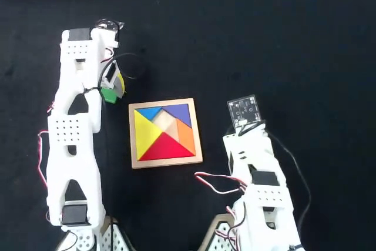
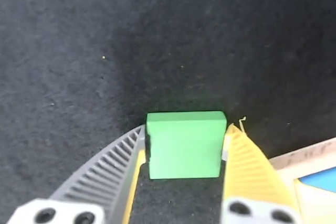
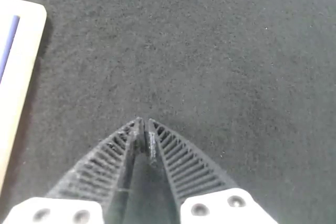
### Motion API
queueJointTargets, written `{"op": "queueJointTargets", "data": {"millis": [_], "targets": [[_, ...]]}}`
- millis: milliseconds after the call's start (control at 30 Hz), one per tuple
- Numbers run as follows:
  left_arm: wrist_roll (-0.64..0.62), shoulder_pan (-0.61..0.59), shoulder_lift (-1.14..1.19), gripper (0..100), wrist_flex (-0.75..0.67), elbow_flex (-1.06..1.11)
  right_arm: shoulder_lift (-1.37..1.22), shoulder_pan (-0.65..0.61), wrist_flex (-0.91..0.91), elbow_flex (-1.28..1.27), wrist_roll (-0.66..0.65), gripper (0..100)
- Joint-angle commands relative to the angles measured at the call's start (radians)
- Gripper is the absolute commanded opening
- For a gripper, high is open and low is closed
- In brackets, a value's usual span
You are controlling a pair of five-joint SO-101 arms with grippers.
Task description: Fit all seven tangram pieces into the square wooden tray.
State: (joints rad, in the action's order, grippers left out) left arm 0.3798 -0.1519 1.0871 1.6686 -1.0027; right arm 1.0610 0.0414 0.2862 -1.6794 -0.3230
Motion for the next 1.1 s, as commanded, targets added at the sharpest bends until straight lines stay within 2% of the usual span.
{"op": "queueJointTargets", "data": {"millis": [0, 67, 167, 400, 533, 667, 767, 933, 1067], "targets": [[0.014, 0.013, -0.023, 10, 0.037, -0.035, 0.015, 0.021, 0.006, 0.001, -0.006, 1.1], [0.017, 0.021, -0.058, 6, 0.087, -0.093, 0.015, 0.021, 0.006, 0.001, -0.006, 1.1], [0.048, 0.022, -0.109, 6, 0.092, -0.127, 0.015, 0.021, 0.006, 0.001, -0.006, 1.1], [0.049, 0.051, -0.267, 6, 0.094, -0.045, 0.015, 0.021, 0.006, 0.001, -0.006, 1.1], [0.015, 0.134, -0.446, 6, 0.094, 0.128, 0.015, 0.021, 0.006, 0.001, -0.006, 1.1], [-0.066, 0.312, -0.655, 6, 0.092, 0.403, 0.015, 0.021, 0.006, 0.001, -0.006, 1.1], [-0.075, 0.44, -0.786, 6, 0.066, 0.572, 0.015, 0.023, 0.006, 0.001, -0.006, 1.1], [-0.077, 0.455, -0.829, 6, -0.124, 0.797, 0.015, 0.023, 0.006, 0.001, -0.006, 1.1], [-0.077, 0.453, -0.806, 6, -0.215, 0.895, 0.015, 0.023, 0.006, 0.001, -0.006, 1.1]]}}
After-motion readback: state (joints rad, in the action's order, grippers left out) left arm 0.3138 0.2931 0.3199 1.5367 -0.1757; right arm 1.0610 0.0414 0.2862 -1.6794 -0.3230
